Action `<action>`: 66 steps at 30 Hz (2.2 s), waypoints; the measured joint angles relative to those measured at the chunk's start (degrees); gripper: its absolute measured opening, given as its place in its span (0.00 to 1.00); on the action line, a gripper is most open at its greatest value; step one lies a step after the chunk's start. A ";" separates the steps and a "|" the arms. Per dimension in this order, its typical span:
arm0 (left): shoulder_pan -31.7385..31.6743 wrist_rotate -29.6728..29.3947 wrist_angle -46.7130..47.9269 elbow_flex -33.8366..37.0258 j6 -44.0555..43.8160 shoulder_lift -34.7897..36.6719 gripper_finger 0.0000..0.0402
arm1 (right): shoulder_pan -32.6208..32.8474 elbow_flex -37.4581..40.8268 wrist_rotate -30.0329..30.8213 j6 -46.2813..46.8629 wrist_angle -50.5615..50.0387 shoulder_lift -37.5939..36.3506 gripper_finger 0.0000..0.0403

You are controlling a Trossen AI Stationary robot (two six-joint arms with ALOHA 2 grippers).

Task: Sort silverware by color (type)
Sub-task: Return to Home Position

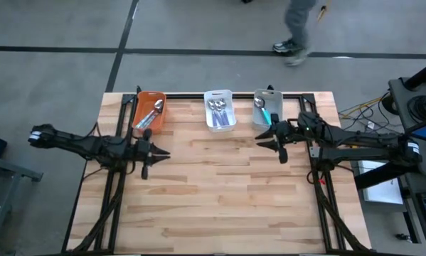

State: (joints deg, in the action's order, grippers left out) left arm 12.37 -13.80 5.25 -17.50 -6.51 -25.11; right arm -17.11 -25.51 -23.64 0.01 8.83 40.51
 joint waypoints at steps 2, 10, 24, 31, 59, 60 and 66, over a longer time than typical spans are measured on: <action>0.93 0.89 -0.28 1.48 -2.65 1.71 0.10 | 0.01 1.86 -1.54 1.62 0.71 -0.76 0.25; 2.68 0.97 -2.65 3.79 1.10 7.51 0.10 | 0.12 10.73 -2.43 2.88 10.61 -5.39 0.25; 2.55 -0.85 -1.92 8.29 8.78 23.04 0.10 | -0.27 21.57 -1.86 0.45 9.27 -21.87 0.25; 2.46 -3.40 -1.39 9.62 8.05 24.48 0.10 | -2.22 21.35 1.94 -1.71 -7.39 -33.05 0.25; 2.37 -9.66 -9.10 16.44 -1.50 24.46 0.10 | -2.44 23.23 10.18 7.26 -8.93 -37.92 0.25; 2.37 -9.66 -9.08 16.44 -1.53 24.46 0.10 | -2.44 23.23 10.21 10.12 -8.93 -37.75 0.25; 2.40 -9.66 -9.08 16.42 -1.53 24.33 0.10 | -2.44 23.23 10.18 16.89 -8.92 -37.40 0.25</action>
State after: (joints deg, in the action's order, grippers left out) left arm 14.76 -23.46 -3.84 -1.08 -8.03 -0.78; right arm -19.55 -2.28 -13.45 16.90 -0.09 3.11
